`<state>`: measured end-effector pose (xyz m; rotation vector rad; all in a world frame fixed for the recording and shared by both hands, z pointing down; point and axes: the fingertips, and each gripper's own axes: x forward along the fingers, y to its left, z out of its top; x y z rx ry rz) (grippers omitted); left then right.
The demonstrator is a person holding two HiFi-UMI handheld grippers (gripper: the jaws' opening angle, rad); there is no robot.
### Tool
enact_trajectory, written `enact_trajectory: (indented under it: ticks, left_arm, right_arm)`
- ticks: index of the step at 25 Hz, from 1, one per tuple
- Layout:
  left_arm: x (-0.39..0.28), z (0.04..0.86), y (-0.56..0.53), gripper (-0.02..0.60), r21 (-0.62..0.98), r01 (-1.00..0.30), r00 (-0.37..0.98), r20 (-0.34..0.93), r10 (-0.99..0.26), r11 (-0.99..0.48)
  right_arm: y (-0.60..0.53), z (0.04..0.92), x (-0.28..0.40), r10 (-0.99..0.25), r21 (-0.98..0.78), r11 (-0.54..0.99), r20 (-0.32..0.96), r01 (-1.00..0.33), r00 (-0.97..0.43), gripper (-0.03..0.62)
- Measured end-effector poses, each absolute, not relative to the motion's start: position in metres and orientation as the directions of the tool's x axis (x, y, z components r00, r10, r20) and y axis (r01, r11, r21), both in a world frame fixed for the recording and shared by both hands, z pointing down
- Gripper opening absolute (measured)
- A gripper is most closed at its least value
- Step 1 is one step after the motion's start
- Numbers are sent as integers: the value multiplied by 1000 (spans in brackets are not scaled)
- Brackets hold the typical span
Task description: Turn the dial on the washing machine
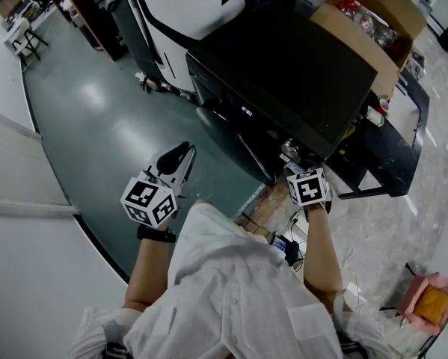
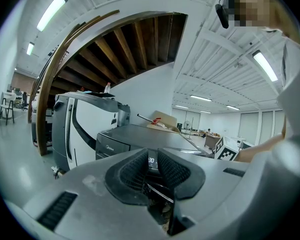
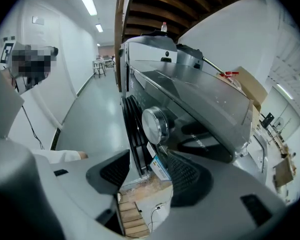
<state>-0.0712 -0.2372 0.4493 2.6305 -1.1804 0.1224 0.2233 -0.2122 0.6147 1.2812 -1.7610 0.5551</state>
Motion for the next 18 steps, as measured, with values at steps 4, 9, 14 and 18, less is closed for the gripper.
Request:
enact_trajectory:
  ticks: [4, 9, 14, 18]
  left_arm:
    - [-64, 446, -235, 60, 192, -734, 678, 175, -714, -651]
    - [-55, 443, -234, 60, 184, -723, 691, 168, -703, -666]
    - [-53, 441, -234, 60, 177, -721, 692, 168, -702, -670]
    - [-54, 440, -234, 60, 174, -723, 690, 175, -702, -668]
  right_arm:
    - [-215, 590, 224, -627, 143, 354, 769, -924, -122, 234]
    - [-223, 576, 212, -662, 143, 381, 732, -913, -162, 229]
    - [-228, 582, 202, -643, 161, 426, 746, -890, -172, 229]
    - [-230, 589, 203, -627, 187, 434, 765, -881, -147, 230]
